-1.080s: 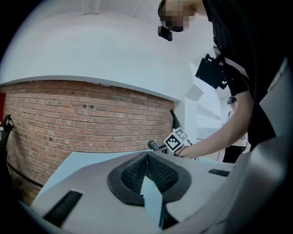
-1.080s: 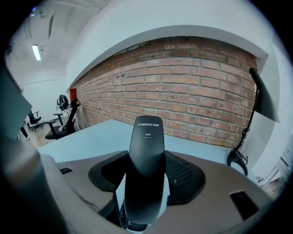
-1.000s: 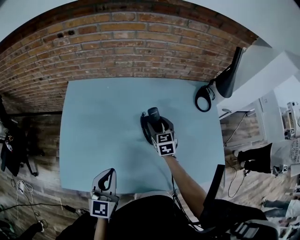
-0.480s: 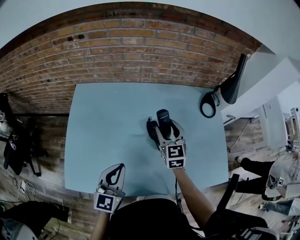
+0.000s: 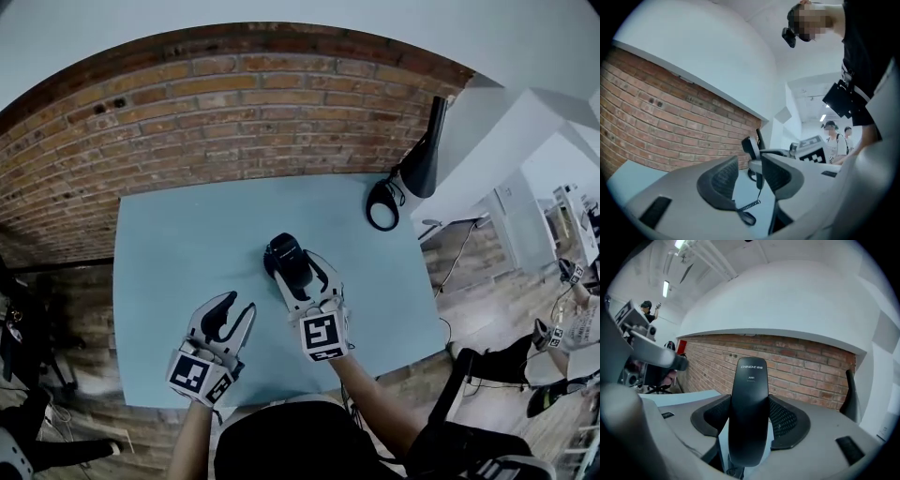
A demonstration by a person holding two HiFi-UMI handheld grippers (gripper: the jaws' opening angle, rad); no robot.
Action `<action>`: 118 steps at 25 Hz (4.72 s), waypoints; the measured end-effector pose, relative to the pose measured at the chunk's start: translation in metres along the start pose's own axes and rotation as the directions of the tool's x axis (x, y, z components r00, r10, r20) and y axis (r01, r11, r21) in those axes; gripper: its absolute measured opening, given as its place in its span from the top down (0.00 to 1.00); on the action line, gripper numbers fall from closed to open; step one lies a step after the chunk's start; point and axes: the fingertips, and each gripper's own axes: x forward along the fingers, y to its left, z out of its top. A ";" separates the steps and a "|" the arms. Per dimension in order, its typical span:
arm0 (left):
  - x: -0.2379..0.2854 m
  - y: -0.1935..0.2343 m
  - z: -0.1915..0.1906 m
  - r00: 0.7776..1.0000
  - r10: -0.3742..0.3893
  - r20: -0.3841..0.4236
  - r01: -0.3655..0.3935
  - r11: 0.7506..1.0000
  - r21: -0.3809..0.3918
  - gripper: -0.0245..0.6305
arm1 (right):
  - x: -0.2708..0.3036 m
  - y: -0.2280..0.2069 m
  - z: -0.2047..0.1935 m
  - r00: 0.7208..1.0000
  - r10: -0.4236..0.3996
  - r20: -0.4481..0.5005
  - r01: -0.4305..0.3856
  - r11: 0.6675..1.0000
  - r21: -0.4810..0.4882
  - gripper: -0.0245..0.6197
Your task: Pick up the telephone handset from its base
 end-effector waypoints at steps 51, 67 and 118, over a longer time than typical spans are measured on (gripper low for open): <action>0.033 -0.047 0.034 0.957 -0.288 0.034 0.285 0.955 0.082 0.67 | -0.099 0.044 0.028 0.990 0.049 0.136 -0.027 0.987 -0.160 0.58; -0.016 -0.033 0.051 0.984 -0.100 0.147 0.032 0.914 0.405 0.67 | -0.076 0.043 0.048 0.978 0.035 0.208 -0.046 0.998 0.048 0.73; -0.038 0.003 -0.112 0.976 0.050 -0.212 0.000 0.973 0.232 0.67 | -0.069 0.119 -0.071 0.959 0.282 -0.040 -0.273 0.950 0.153 0.95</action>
